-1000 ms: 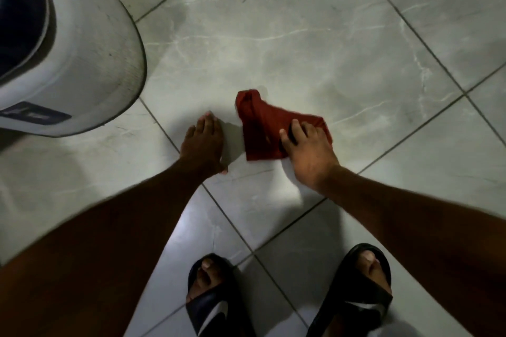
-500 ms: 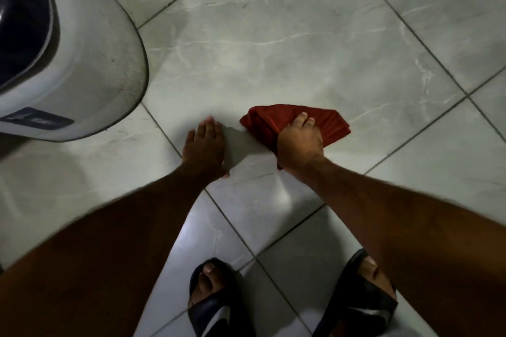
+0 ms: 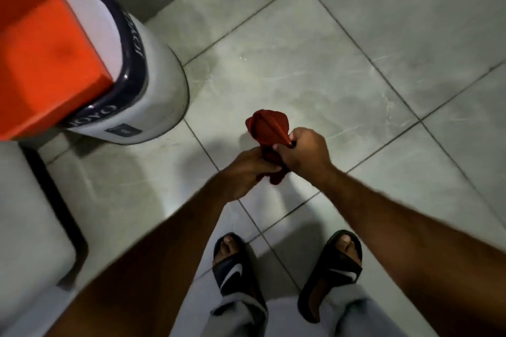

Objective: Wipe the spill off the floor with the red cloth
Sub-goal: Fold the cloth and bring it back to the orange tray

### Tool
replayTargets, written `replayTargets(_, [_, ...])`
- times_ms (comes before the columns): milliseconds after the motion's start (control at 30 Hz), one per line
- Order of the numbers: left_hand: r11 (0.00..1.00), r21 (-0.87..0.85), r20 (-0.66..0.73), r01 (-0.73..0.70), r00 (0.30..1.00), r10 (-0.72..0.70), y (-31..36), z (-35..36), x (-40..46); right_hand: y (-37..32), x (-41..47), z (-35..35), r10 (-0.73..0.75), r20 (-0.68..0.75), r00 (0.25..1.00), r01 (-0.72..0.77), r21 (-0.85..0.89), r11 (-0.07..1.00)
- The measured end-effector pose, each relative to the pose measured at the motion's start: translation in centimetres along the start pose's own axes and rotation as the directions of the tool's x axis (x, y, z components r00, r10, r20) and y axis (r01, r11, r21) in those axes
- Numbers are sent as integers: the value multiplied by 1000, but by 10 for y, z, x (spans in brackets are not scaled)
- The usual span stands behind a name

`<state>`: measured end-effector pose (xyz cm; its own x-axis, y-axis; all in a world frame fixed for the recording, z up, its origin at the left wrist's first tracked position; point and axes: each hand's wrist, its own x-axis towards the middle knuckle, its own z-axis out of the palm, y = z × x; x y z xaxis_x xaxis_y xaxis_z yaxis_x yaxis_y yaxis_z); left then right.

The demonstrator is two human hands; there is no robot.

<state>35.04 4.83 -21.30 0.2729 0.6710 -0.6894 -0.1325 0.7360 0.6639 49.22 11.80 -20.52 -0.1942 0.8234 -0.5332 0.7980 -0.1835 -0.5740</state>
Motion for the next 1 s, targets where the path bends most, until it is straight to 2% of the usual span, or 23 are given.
replayTargets(67, [989,-137,39,-63,997,69,39,5,-41,-36,-29,-22,-11,-20,1000,13,110,994])
replayTargets(133, [975,-198,35,-103,993,112,78,9,-85,-75,-56,-47,-65,-4,998,65,157,985])
replayTargets(233, [966,-188,-120,-179,980,159,127,8,-145,-135,-93,-84,-207,48,977,197,155,968])
replayTargets(333, [955,-148,-290,-258,934,207,150,-1,-183,-173,-109,-103,-293,77,953,272,210,939])
replayTargets(433, [915,-239,-336,-326,912,237,169,-17,-212,-210,-115,-109,-348,81,934,313,284,906])
replayTargets(500, [886,-286,-367,-366,896,252,175,-33,-224,-233,-112,-99,-412,104,905,379,242,893])
replayTargets(600, [860,-286,-459,-423,848,265,176,-67,-236,-261,-106,-75,-437,213,874,385,247,889])
replayTargets(733, [864,-245,-579,-440,781,233,182,-130,-261,-306,-89,-38,-429,323,843,261,451,853])
replayTargets(833, [874,-246,-586,-420,782,211,189,-179,-284,-345,-79,-3,-412,367,834,156,560,814])
replayTargets(900, [897,-212,-595,-387,779,196,192,-209,-295,-369,-70,15,-431,348,833,195,545,816])
replayTargets(1000, [923,-166,-635,-346,754,169,194,-253,-309,-401,-51,36,-510,262,819,346,483,804])
